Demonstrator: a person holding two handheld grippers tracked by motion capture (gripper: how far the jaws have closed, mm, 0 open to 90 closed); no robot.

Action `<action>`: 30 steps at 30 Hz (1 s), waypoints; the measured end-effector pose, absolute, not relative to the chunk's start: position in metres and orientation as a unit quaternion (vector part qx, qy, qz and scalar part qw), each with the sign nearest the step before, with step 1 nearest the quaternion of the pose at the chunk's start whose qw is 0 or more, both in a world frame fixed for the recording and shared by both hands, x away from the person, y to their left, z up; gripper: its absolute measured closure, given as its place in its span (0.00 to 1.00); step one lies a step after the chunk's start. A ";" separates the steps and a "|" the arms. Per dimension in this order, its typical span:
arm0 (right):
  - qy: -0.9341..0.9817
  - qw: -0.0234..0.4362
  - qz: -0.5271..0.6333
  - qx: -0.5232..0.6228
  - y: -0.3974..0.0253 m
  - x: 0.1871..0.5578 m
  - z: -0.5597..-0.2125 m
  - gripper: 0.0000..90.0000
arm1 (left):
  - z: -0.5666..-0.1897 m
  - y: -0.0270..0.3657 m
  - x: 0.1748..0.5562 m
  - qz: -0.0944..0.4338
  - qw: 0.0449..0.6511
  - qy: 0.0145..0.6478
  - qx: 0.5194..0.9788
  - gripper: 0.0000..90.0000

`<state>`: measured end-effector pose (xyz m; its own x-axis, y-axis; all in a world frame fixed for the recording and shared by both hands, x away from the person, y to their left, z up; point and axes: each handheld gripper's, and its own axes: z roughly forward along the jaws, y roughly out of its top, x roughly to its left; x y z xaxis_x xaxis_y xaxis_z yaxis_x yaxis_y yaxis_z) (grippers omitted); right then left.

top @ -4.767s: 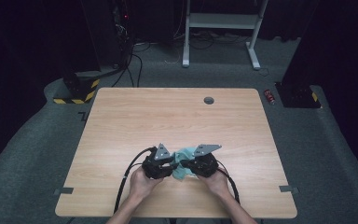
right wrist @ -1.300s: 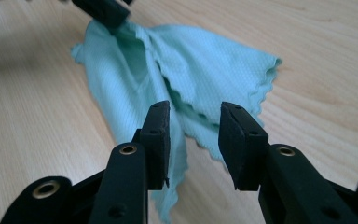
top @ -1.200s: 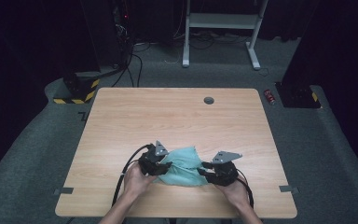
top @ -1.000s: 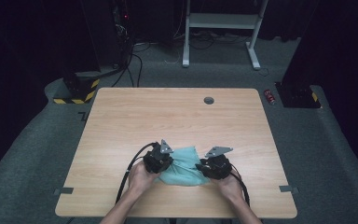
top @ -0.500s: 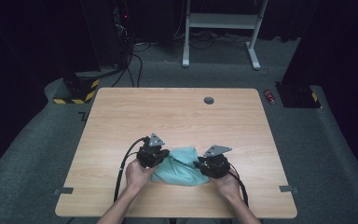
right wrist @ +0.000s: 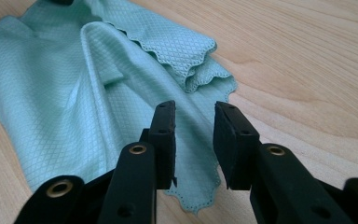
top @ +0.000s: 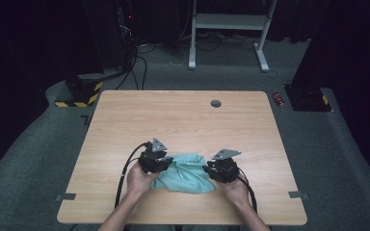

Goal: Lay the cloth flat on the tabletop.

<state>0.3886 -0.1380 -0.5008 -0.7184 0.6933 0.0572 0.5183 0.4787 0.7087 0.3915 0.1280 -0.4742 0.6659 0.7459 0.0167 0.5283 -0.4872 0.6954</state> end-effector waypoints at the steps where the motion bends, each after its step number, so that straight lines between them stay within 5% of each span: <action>1: 0.851 0.117 0.366 0.358 -0.138 0.389 -0.501 0.77 | -0.473 0.123 0.391 0.160 0.340 0.367 0.851 0.59; 22: 0.852 0.123 0.354 0.366 -0.148 0.380 -0.506 0.75 | -0.486 0.066 0.426 0.126 0.304 0.345 0.879 0.58; 30: 0.854 0.125 0.351 0.364 -0.151 0.376 -0.508 0.74 | -0.487 0.052 0.437 0.121 0.281 0.350 0.885 0.69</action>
<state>0.3763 -0.1510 -0.5083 -0.7034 0.7095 0.0429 0.5346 0.4883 0.6898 0.4372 0.0522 -0.4870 0.7259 0.6875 0.0179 0.5512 -0.5972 0.5828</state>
